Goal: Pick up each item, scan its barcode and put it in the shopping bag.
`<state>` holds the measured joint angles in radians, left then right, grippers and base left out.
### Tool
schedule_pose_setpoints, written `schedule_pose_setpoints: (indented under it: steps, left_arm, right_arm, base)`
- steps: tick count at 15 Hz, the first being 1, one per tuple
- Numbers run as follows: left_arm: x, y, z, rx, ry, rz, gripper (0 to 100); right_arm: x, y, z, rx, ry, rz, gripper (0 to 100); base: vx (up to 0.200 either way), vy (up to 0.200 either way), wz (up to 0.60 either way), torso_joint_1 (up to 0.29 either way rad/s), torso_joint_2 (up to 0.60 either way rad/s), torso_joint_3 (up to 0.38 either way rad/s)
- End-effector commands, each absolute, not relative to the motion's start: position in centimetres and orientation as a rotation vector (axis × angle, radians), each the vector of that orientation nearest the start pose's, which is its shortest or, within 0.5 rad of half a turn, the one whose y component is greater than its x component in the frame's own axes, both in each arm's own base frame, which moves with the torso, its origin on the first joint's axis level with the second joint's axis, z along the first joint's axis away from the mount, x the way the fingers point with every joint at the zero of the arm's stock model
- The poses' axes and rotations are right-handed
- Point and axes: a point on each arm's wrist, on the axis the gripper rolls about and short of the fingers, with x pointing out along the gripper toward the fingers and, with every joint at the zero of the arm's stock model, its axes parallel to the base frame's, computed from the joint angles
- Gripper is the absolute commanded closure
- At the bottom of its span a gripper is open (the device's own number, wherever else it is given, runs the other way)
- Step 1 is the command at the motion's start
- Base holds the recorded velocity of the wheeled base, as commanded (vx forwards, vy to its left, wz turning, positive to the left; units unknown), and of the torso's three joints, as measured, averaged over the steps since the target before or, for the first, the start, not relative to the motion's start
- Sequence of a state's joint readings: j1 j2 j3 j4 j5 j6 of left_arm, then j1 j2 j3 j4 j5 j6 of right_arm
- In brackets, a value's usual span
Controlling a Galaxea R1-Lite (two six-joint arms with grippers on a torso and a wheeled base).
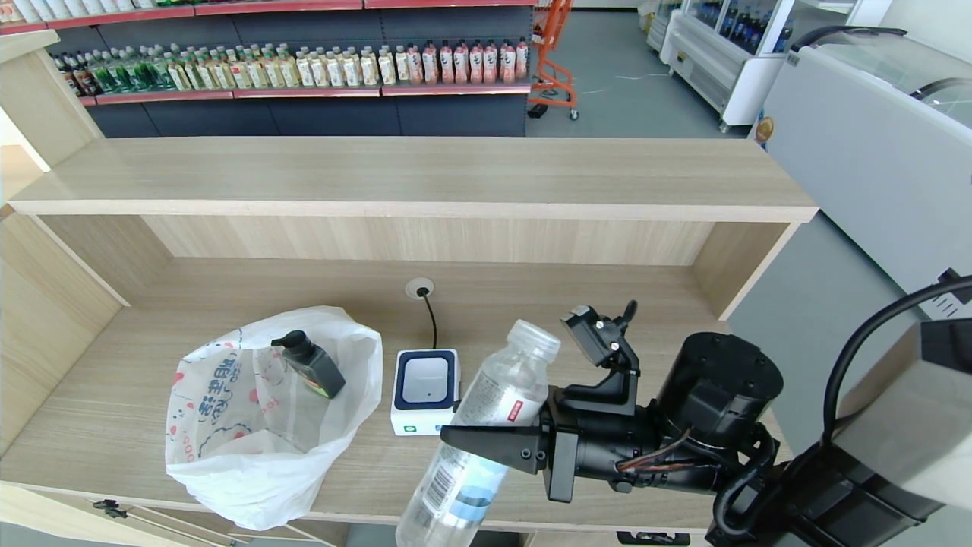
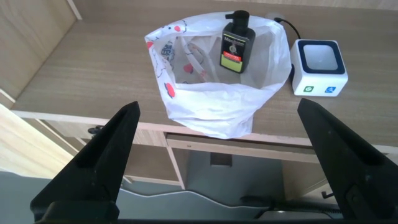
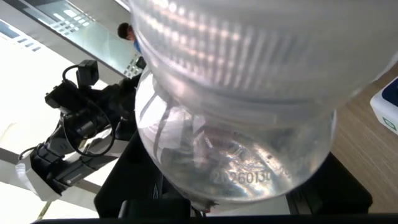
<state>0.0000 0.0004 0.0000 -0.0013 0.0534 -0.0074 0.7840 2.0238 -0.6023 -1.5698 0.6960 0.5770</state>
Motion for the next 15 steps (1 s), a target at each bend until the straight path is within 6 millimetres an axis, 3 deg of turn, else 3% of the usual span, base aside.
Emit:
schedule_pose_setpoints:
  steps: [1,15]
  left_arm:
    - [-2.28,0.12,7.56,-0.008,-0.002,0.054,0]
    - [-2.28,0.12,7.56,-0.008,-0.002,0.054,0]
  right_arm:
    - [22.15,24.13,12.17,0.472,0.272,1.481,100]
    - [22.07,24.05,12.18,0.462,0.267,1.485,100]
  base:
    - [0.000,0.000,0.00,0.000,0.00,0.000]
    - [0.000,0.000,0.00,0.000,0.00,0.000]
